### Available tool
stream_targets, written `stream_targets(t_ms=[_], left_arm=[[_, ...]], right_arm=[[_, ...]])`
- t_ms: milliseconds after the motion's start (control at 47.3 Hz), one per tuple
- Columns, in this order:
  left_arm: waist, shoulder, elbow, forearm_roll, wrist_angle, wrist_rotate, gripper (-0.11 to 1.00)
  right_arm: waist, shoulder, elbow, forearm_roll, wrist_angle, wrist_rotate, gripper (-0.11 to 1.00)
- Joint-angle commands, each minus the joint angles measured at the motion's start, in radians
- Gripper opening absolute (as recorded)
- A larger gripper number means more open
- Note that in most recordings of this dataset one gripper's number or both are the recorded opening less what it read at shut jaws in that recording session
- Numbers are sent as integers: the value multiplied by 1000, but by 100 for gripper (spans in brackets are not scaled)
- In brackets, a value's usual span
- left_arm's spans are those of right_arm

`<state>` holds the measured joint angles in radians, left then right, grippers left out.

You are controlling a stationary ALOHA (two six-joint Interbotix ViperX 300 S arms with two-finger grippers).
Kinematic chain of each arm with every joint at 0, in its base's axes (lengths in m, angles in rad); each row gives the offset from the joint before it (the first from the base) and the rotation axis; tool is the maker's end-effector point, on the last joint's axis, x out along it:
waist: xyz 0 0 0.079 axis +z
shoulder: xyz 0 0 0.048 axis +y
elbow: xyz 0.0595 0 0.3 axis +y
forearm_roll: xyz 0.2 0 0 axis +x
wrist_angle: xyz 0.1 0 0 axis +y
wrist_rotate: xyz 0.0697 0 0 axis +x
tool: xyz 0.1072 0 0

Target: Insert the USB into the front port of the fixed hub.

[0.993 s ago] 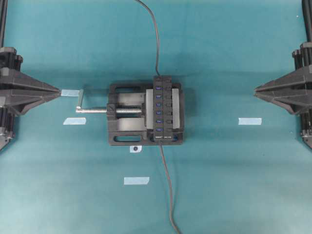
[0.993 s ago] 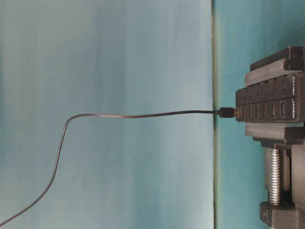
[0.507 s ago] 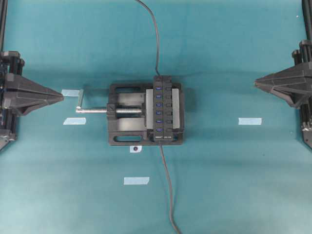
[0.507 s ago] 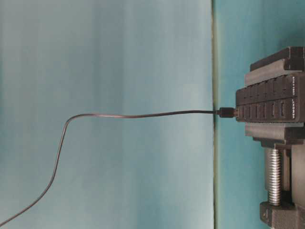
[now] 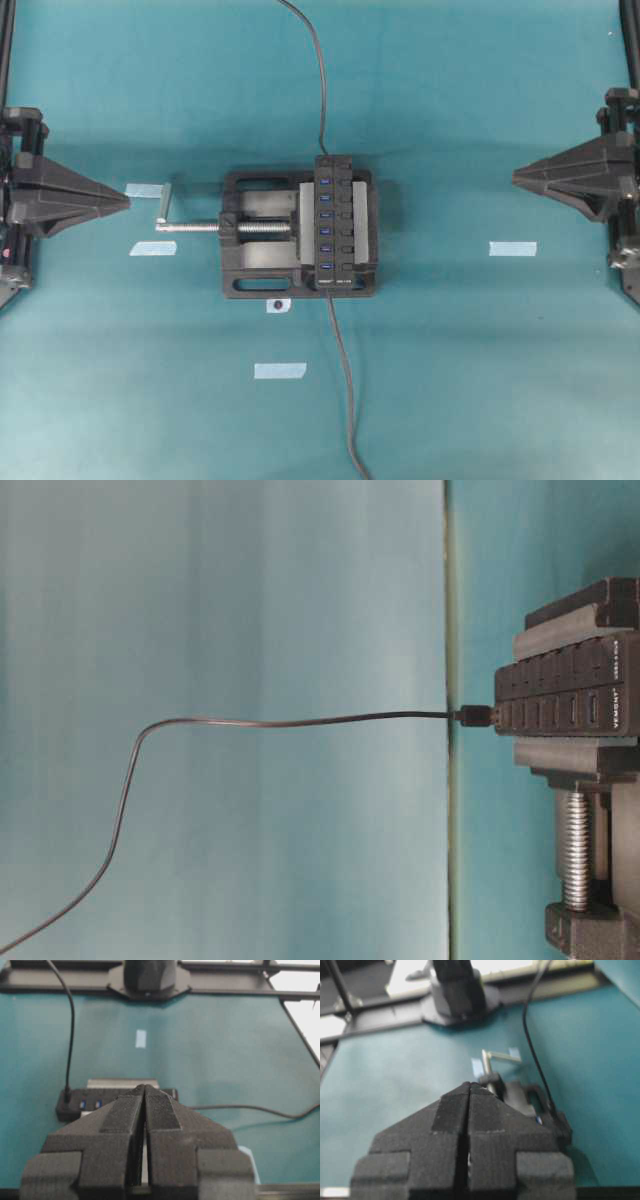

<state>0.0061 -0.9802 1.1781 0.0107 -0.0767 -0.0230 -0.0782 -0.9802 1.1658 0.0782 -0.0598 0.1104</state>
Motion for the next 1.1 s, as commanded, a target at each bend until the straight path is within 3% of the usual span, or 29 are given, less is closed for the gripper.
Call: stream_targets(t_ms=[0,211,1078], left_arm=[[5,8,-38,2,12,-3,0],[5,23,-75,2,106,-28,0],[5,77,-97,2,190,-40,0]], right_arm=[[-21,6,-40,3,41,20,-5],[-57,23,-57,2,106,67,-5],[-120,357,-291,-40,333,66,-6]])
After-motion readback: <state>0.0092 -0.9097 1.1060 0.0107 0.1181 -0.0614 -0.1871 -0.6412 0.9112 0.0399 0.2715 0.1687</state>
